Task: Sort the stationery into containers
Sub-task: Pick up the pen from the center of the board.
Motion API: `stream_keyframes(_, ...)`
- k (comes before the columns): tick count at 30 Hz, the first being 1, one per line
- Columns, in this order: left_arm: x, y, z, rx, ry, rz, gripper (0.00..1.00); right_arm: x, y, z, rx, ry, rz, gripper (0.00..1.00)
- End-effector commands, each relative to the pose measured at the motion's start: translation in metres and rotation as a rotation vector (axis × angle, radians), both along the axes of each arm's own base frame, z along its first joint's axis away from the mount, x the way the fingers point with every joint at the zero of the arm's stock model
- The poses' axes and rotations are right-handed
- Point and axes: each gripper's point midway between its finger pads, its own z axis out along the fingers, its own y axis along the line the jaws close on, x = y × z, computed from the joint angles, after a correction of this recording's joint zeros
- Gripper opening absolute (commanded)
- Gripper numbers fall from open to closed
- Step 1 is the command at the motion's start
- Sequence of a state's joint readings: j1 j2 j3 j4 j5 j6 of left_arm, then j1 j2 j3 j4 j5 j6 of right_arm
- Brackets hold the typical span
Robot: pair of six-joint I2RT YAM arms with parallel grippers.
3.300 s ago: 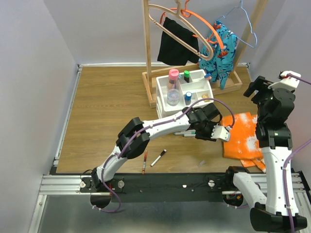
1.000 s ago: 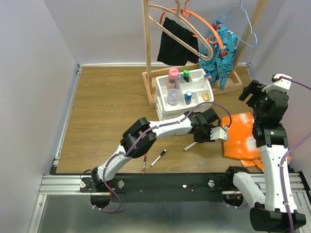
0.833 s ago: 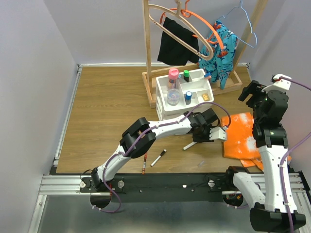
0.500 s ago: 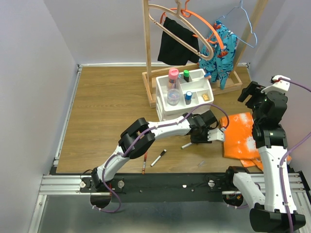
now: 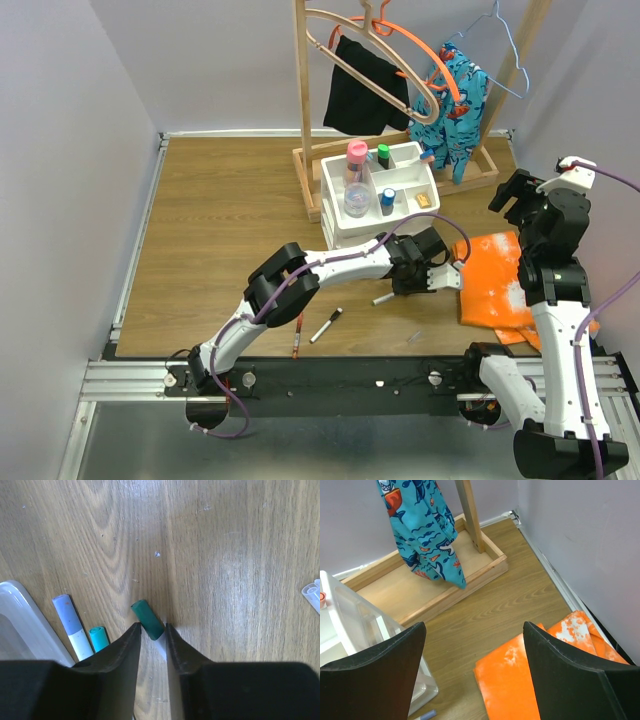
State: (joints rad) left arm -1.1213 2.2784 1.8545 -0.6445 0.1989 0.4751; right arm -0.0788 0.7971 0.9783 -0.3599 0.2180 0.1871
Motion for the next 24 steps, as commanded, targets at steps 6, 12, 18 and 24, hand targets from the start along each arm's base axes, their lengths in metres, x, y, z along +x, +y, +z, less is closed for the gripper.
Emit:
stream_keyframes(6,-0.016,-0.008,-0.012,-0.006,0.080,-0.022,0.30,-0.001,-0.001,-0.004,0.002,0.003,-0.004,0.86)
stream_keyframes(12,-0.021,-0.006,-0.017,0.004,0.108,-0.030,0.22,-0.001,-0.003,-0.001,-0.007,0.001,-0.009,0.86)
stream_keyframes(18,-0.030,-0.012,0.038,-0.079,0.151,-0.042,0.13,0.001,-0.003,0.005,-0.014,-0.003,-0.008,0.84)
stream_keyframes(24,-0.045,-0.011,0.134,-0.222,0.220,-0.101,0.12,0.003,-0.002,0.005,-0.014,0.001,0.000,0.84)
